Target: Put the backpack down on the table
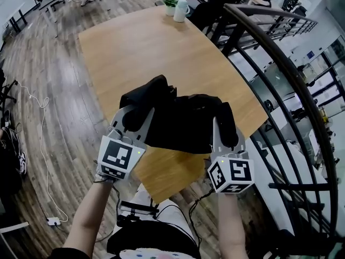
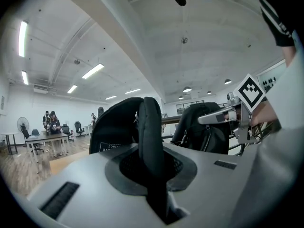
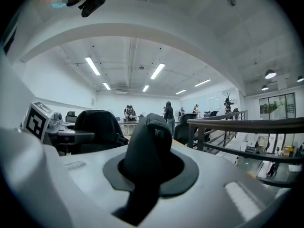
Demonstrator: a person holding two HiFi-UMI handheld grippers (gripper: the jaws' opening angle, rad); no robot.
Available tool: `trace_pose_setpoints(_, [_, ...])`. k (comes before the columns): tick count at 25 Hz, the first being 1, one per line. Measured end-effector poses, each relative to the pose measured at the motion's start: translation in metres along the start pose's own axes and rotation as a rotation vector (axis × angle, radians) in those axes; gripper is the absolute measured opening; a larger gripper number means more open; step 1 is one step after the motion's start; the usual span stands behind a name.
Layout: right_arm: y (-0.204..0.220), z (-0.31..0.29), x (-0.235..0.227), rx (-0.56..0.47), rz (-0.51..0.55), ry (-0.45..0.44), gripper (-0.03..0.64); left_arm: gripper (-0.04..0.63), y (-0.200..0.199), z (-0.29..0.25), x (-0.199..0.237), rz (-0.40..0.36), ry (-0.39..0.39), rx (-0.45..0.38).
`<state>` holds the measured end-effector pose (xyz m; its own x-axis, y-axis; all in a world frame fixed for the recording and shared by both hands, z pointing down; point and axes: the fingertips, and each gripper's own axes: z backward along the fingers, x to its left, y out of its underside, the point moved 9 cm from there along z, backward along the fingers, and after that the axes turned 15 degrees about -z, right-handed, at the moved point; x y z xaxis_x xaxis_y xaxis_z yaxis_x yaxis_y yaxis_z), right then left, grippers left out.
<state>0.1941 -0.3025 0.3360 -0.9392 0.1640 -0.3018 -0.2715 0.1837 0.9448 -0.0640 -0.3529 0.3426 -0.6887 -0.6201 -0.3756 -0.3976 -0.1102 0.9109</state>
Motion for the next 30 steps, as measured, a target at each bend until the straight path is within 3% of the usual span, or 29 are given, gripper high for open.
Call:
trace_pose_setpoints(13, [0.04,-0.05,-0.032,0.027,0.042,0.04,0.069,0.037,0.05,-0.056,-0.004,0.063,-0.023,0.072])
trace_pose_setpoints(30, [0.09,-0.063,-0.057,0.147,0.046,0.034,0.069,0.037,0.093,-0.083,-0.022,0.053,0.075,0.169])
